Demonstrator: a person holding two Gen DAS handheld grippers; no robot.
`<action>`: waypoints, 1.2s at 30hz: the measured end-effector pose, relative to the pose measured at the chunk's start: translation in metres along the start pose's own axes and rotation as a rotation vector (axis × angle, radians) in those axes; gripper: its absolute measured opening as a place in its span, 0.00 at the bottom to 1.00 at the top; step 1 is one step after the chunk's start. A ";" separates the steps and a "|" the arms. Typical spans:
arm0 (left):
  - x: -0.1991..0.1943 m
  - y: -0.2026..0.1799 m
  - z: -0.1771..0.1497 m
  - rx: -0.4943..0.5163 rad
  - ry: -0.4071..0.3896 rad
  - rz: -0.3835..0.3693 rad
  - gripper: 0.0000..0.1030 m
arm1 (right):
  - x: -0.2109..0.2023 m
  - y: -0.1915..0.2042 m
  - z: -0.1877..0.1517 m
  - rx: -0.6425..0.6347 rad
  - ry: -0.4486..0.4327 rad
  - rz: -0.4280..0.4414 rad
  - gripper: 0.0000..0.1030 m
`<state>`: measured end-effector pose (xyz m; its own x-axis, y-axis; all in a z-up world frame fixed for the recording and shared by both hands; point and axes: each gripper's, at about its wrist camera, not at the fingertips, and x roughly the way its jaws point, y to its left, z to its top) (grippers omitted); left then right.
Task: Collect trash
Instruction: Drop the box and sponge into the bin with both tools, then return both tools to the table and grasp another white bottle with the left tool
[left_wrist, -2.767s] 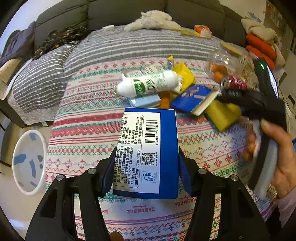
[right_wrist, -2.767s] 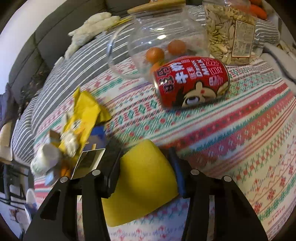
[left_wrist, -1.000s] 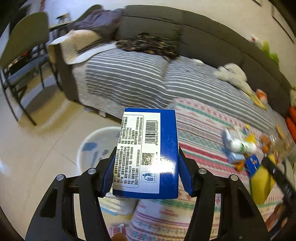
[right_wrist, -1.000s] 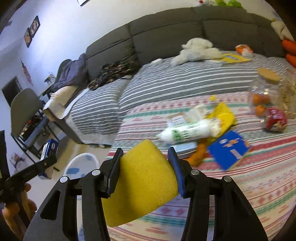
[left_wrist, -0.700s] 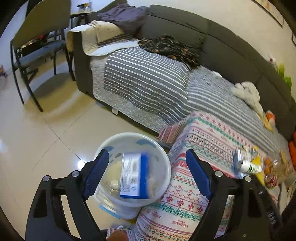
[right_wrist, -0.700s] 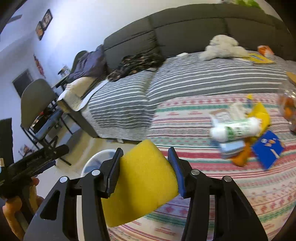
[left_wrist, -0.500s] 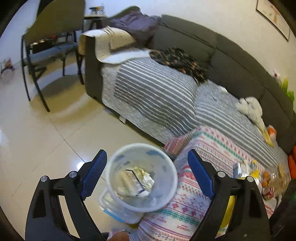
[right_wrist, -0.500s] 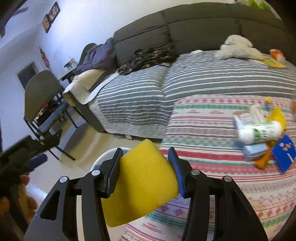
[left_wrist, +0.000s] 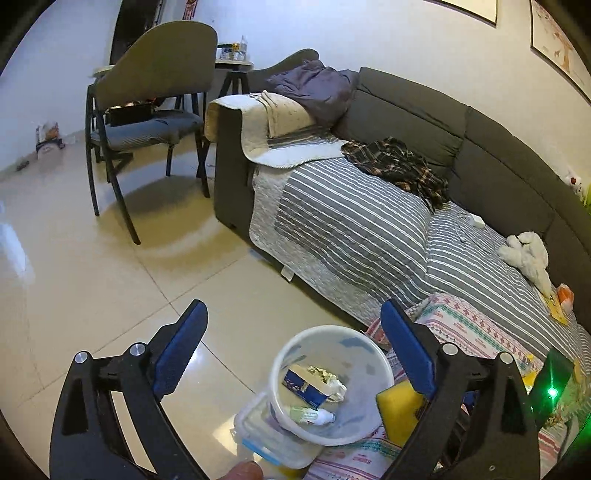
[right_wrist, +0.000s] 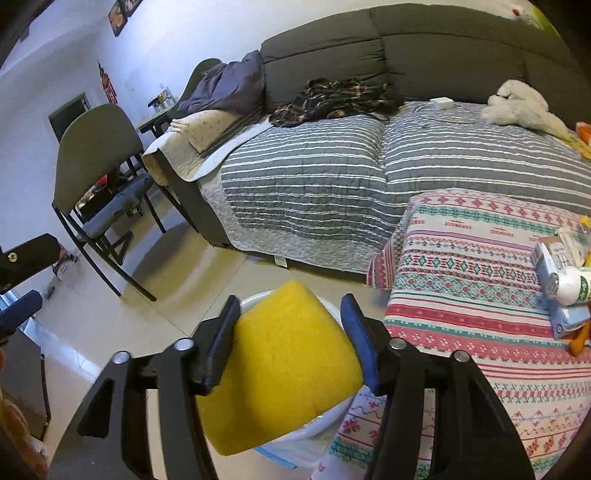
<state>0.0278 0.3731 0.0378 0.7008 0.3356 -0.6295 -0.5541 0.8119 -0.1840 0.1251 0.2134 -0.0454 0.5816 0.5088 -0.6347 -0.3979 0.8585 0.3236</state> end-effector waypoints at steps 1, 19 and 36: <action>0.000 0.001 0.000 0.000 0.000 0.002 0.88 | 0.001 0.002 0.000 -0.002 -0.001 -0.010 0.77; 0.004 -0.041 -0.015 0.094 0.000 0.056 0.93 | -0.031 -0.048 0.012 -0.005 -0.071 -0.284 0.92; 0.002 -0.158 -0.066 0.339 -0.010 0.004 0.93 | -0.100 -0.151 0.013 0.071 -0.129 -0.453 0.92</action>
<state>0.0874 0.2145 0.0155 0.7040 0.3427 -0.6220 -0.3774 0.9225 0.0811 0.1364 0.0342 -0.0218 0.7705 0.0824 -0.6321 -0.0372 0.9957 0.0845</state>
